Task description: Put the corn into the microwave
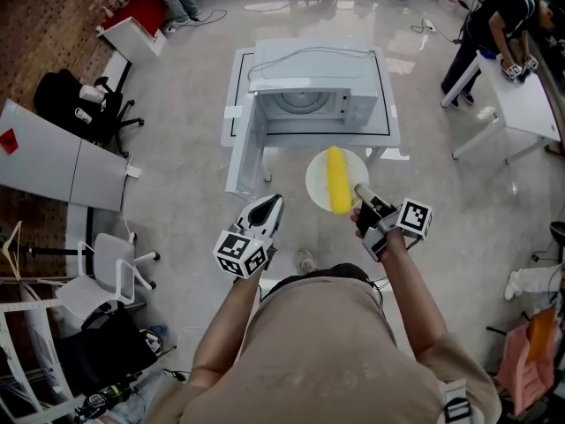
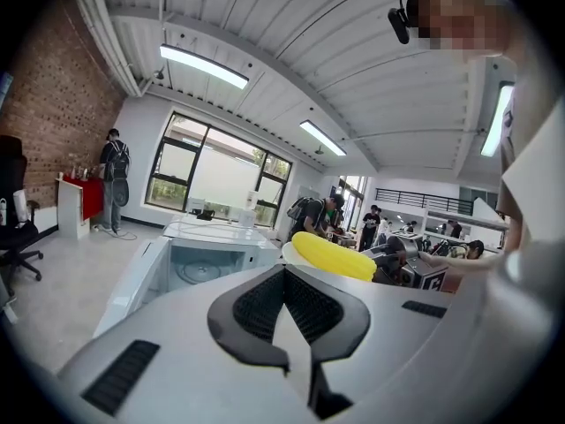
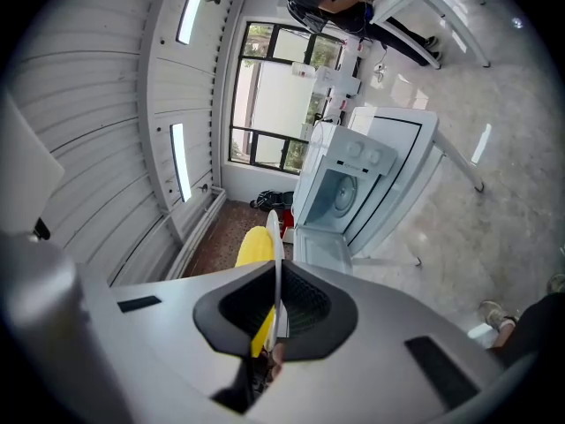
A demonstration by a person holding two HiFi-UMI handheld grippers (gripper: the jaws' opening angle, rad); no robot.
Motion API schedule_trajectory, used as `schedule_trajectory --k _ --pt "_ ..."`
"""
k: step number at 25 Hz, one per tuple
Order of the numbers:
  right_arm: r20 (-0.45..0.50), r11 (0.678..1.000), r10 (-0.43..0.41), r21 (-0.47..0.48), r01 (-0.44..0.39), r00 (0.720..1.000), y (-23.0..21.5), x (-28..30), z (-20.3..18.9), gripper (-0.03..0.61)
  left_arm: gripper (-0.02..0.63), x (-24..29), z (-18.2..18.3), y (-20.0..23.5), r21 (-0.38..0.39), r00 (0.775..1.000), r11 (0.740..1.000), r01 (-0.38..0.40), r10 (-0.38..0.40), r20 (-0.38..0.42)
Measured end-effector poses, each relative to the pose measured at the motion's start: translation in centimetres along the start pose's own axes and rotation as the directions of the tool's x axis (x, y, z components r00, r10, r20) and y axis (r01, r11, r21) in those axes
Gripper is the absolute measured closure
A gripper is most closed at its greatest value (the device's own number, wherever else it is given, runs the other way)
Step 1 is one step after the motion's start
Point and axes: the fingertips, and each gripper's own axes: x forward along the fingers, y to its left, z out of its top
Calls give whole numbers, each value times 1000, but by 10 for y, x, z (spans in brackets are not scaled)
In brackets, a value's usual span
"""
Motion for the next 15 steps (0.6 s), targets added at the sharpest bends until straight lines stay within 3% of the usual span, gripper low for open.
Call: schedule_trajectory --k 15 --pt "10 1000 -18 0 18 1000 -5 40 4 563 607 10 19 40 6 1000 1000 17 -17 24"
